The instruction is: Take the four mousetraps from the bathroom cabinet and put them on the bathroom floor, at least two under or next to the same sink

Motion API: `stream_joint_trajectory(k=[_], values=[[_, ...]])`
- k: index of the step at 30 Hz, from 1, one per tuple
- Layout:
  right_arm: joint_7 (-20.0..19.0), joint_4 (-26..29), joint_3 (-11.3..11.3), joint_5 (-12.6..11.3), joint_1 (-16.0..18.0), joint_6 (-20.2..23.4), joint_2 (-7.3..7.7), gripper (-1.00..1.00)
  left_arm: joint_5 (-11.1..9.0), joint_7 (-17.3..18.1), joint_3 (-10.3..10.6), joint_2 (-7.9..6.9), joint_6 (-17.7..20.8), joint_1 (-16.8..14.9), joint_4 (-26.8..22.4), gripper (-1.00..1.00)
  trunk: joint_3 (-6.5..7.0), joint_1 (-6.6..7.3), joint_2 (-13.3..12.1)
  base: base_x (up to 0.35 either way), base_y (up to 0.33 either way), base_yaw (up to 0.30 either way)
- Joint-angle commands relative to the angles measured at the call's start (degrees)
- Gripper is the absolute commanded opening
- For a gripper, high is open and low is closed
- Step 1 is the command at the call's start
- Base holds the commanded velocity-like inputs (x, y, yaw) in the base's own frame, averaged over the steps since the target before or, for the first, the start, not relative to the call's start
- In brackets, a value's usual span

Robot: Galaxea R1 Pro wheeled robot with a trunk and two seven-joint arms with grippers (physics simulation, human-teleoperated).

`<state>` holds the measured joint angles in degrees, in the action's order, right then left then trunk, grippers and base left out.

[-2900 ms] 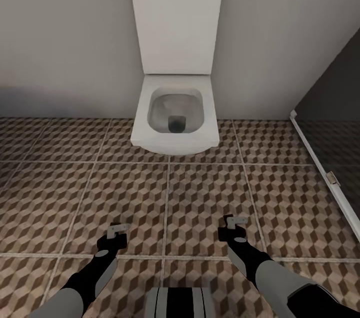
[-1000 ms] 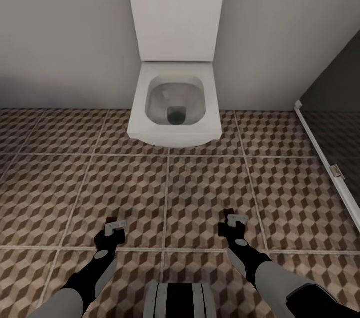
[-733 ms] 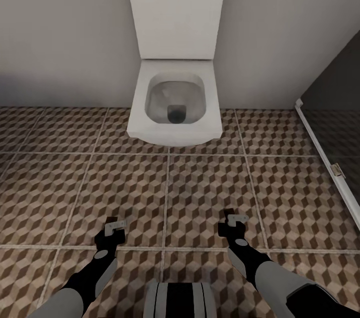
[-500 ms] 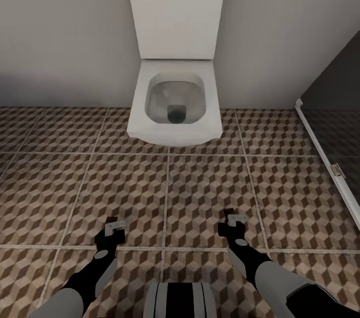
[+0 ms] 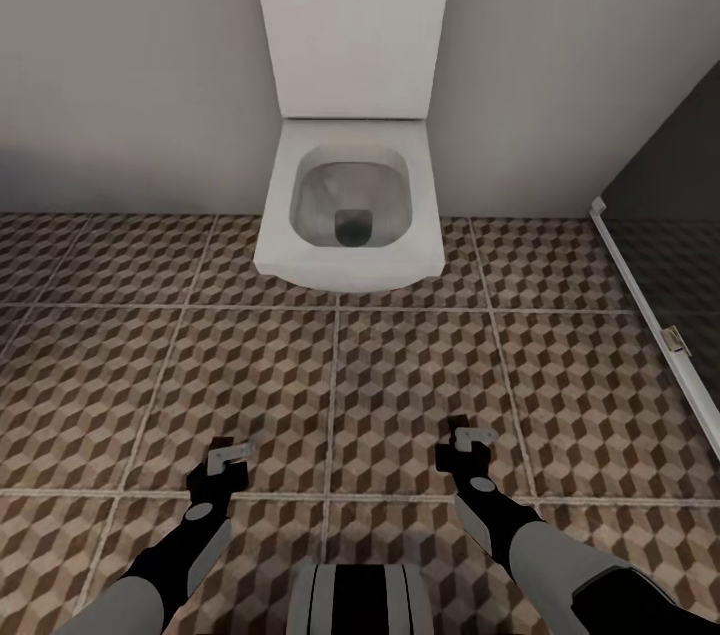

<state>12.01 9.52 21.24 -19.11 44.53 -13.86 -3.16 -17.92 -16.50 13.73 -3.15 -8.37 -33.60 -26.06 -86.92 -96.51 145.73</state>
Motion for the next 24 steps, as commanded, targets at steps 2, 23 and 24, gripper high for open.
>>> stream_joint_trajectory(k=[2, 23, 24], values=[[0.12, -0.35, 0.44, -0.66, 0.03, -0.2, 0.0, -1.0, -0.31, 0.27, 0.5, -0.04, -0.2, -0.04, 0.11, -1.0, -0.03, 0.01, 0.01, 0.0, 0.0, 0.0], [0.12, -1.43, 0.3, -0.83, 0.03, -0.2, 0.03, -1.0, 1.39, 3.75, 0.5, -0.98, -7.34, -0.94, 6.49, -1.0, -0.03, 0.01, 0.01, 0.0, 0.0, 0.0], [0.12, -1.43, 0.3, -0.83, 0.03, -0.2, 0.04, -1.0, 1.39, 3.75, 0.5, -0.98, -7.36, -0.94, 6.5, -1.0, -0.03, 0.01, 0.01, 0.0, 0.0, 0.0]])
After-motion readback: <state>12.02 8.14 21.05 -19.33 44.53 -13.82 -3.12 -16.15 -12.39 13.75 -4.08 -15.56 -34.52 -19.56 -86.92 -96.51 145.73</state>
